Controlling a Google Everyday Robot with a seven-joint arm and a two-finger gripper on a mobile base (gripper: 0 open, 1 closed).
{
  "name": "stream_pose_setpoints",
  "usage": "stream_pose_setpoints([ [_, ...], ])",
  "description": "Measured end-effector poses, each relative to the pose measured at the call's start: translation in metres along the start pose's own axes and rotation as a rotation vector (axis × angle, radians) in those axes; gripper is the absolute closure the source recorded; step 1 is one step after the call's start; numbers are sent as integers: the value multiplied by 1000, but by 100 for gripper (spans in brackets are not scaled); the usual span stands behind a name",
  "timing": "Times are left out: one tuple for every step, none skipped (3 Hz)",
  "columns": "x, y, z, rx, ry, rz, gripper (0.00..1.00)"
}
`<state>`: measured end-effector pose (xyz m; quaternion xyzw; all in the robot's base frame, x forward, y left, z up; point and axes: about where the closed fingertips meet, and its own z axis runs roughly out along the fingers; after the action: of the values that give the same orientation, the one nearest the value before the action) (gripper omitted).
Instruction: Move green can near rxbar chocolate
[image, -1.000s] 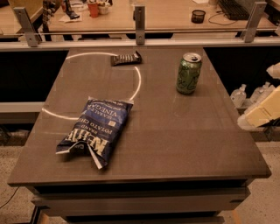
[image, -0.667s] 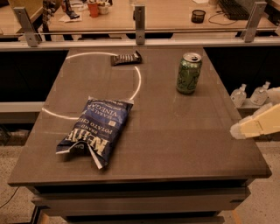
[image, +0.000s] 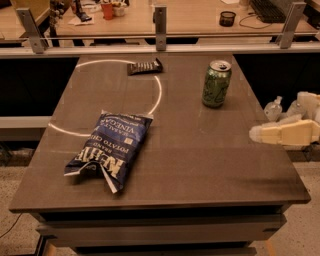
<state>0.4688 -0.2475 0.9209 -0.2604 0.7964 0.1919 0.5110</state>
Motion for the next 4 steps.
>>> stream_pose_setpoints([
  [-23,-16,9,62,-122,-19,0],
  [-25,-26,25,94,-159,-7,0],
  [-20,-36,43,125,-202,22,0],
  [-22,-38,45,136,-208,22,0],
])
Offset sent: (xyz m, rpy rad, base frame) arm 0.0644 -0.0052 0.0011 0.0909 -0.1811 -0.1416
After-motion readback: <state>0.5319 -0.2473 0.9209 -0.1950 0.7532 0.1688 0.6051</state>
